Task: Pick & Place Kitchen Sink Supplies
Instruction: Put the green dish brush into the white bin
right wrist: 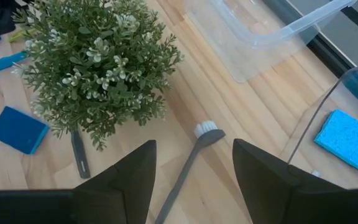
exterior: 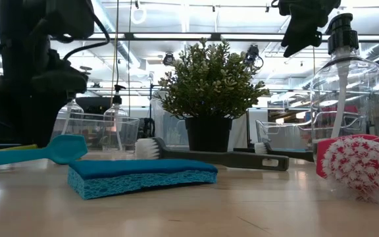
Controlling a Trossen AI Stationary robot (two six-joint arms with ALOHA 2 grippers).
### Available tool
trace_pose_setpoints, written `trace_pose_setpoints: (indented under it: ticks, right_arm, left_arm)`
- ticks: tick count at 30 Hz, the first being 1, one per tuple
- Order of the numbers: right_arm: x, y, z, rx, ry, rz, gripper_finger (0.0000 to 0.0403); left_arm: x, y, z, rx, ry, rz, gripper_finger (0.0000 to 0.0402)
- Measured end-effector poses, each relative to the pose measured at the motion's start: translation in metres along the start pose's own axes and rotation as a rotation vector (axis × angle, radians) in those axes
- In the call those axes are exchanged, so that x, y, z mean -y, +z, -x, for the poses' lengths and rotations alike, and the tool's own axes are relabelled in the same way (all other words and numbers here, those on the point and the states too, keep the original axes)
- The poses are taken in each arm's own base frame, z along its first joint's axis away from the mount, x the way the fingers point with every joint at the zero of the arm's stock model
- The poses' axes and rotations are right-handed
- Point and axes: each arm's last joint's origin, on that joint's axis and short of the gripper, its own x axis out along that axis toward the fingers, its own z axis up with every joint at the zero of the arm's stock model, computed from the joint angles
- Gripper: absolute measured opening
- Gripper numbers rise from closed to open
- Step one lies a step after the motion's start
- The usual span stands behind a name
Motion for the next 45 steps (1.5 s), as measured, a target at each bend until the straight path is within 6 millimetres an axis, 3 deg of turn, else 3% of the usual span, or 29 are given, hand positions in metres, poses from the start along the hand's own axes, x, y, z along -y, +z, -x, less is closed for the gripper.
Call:
trace_pose_setpoints:
  ticks: [9,21,36,45]
  right_arm:
    - [0.000,0.000,0.000,0.000,0.000,0.000,0.0213]
    - [0.000,0.000,0.000,0.000,0.000,0.000,0.0213]
    - [0.000,0.000,0.000,0.001,0.000,0.000,0.0213]
    - [-0.001,0.002,0.000,0.023,0.006,-0.001,0.0213]
  left_arm:
    - [0.003,-0.002,-0.007,-0.040,0.013,-0.010,0.0184]
    - [0.005,-0.002,-0.007,-0.054,-0.012,-0.007,0.0051]
    - [0.010,-0.001,0.000,-0.101,-0.039,-0.004,0.0052]
    - [0.021,0.006,0.032,-0.104,0.019,-0.073,0.0052]
